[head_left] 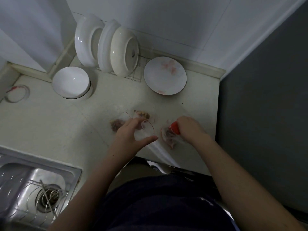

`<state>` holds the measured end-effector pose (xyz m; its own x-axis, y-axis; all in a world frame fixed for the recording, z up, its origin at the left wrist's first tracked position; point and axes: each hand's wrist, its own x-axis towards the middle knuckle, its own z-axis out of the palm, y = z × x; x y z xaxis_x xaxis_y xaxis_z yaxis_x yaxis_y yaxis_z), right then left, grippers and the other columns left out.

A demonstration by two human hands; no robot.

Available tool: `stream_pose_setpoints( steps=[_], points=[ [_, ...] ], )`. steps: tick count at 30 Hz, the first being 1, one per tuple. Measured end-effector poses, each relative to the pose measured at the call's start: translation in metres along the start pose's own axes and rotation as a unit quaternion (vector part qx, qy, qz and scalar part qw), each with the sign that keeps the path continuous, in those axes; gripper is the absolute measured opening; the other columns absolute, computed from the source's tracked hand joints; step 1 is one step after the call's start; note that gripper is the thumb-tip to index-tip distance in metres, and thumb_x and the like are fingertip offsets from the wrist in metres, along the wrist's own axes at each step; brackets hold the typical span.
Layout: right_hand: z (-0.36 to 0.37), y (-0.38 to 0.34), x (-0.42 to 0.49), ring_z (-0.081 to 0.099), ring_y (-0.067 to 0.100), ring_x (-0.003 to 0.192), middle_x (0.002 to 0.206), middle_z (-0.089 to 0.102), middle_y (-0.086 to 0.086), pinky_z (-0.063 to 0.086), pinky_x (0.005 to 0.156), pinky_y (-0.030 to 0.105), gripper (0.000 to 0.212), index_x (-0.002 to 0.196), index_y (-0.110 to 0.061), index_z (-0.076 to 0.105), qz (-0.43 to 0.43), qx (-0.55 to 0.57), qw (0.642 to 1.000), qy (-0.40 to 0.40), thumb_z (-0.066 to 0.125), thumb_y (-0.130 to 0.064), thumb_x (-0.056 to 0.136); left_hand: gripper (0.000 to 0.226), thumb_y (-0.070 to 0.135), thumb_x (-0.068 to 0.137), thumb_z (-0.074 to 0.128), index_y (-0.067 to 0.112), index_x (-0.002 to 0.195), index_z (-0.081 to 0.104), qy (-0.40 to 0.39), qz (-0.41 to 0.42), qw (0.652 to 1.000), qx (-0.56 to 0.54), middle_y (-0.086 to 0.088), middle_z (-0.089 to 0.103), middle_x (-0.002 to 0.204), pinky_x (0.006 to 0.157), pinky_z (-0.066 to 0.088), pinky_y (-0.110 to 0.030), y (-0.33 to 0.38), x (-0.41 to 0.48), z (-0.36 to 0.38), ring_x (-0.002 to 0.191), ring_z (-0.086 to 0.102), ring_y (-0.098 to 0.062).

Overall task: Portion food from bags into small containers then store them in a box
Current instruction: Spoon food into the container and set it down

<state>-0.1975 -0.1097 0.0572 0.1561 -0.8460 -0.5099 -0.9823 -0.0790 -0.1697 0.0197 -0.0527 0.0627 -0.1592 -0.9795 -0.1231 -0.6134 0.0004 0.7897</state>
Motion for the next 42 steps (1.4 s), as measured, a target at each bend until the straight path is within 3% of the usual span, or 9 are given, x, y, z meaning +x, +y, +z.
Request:
stream_pose_setpoints(
  steps=[3,7,10,13,17,26,32,36,42],
  points=[
    [0.002,0.001,0.009,0.054,0.024,0.07,0.064,0.048,0.003,0.037,0.065,0.027,0.031,0.056,-0.018,0.045,0.035,0.055,0.998,-0.016,0.06,-0.022,0.083,0.07,0.066,0.068,0.064,0.028,0.125,0.056,-0.001,0.003,1.0,-0.005,0.013,0.057,0.109,0.076,0.034,-0.002,-0.002,-0.001,0.0,0.096,0.046,0.017],
    [0.004,0.014,0.017,0.049,0.02,0.051,0.039,0.05,-0.003,0.041,0.047,0.023,0.037,0.052,-0.016,0.046,0.097,0.182,0.974,-0.098,0.07,-0.019,0.08,0.057,0.051,0.073,0.075,0.03,0.122,0.056,0.005,0.004,1.0,-0.011,0.014,0.057,0.108,0.077,0.035,0.0,-0.009,-0.003,0.0,0.096,0.047,0.017],
    [0.009,0.031,0.014,0.044,0.017,0.043,0.052,0.052,0.011,0.033,0.04,0.022,0.022,0.064,-0.01,0.056,0.147,0.342,0.919,-0.132,0.068,-0.007,0.083,0.055,0.048,0.073,0.077,0.028,0.12,0.057,0.004,-0.001,1.0,-0.02,0.01,0.059,0.109,0.079,0.036,-0.003,-0.015,-0.003,0.002,0.092,0.051,0.007],
    [0.012,0.049,0.007,0.038,0.005,0.026,0.046,0.045,0.004,0.028,0.031,0.012,0.028,0.059,-0.011,0.055,0.206,0.423,0.873,-0.124,0.061,-0.002,0.086,0.056,0.061,0.07,0.069,0.036,0.117,0.053,-0.011,-0.004,1.0,-0.024,0.01,0.059,0.11,0.078,0.036,-0.004,-0.02,-0.003,0.004,0.092,0.051,0.007],
    [0.012,0.063,-0.001,0.044,0.007,0.031,0.049,0.048,0.005,0.035,0.034,0.014,0.027,0.064,-0.009,0.058,0.23,0.483,0.834,-0.137,0.055,-0.002,0.09,0.062,0.075,0.066,0.06,0.037,0.116,0.055,-0.032,-0.008,0.999,-0.031,0.013,0.06,0.108,0.08,0.04,-0.012,-0.027,-0.002,0.012,0.098,0.051,0.009],
    [0.005,0.074,-0.027,0.046,0.009,0.044,0.052,0.051,-0.001,0.034,0.048,0.023,0.021,0.073,-0.007,0.06,0.137,0.611,0.777,-0.062,0.059,-0.016,0.092,0.055,0.06,0.06,0.081,0.041,0.109,0.062,-0.174,-0.125,0.952,-0.218,0.017,0.063,0.114,0.09,0.056,-0.034,-0.026,0.01,0.04,0.098,0.063,0.001],
    [-0.005,0.075,-0.036,0.053,0.004,0.041,0.049,0.057,-0.003,0.042,0.042,0.014,0.011,0.079,-0.005,0.061,0.144,0.634,0.759,-0.026,0.061,-0.008,0.089,0.046,0.055,0.063,0.08,0.031,0.101,0.07,-0.157,-0.099,0.95,-0.252,0.021,0.056,0.125,0.078,0.051,-0.013,-0.022,0.024,0.051,0.107,0.06,0.001],
    [-0.014,0.079,-0.046,0.055,0.004,0.044,0.056,0.061,-0.001,0.045,0.042,0.014,0.01,0.095,-0.003,0.065,0.158,0.68,0.716,-0.021,0.061,-0.011,0.089,0.032,0.049,0.07,0.079,0.029,0.093,0.073,-0.172,-0.134,0.923,-0.318,0.005,0.074,0.097,0.074,0.053,-0.021,-0.026,0.027,0.055,0.09,0.07,-0.009],
    [-0.023,0.076,-0.055,0.049,-0.002,0.035,0.048,0.054,-0.008,0.038,0.035,0.011,0.016,0.08,-0.01,0.06,0.188,0.679,0.709,-0.002,0.054,-0.012,0.094,0.045,0.057,0.067,0.079,0.021,0.096,0.075,-0.19,-0.154,0.896,-0.37,-0.003,0.074,0.095,0.071,0.052,-0.023,-0.03,0.035,0.063,0.086,0.07,-0.015]
  ],
)
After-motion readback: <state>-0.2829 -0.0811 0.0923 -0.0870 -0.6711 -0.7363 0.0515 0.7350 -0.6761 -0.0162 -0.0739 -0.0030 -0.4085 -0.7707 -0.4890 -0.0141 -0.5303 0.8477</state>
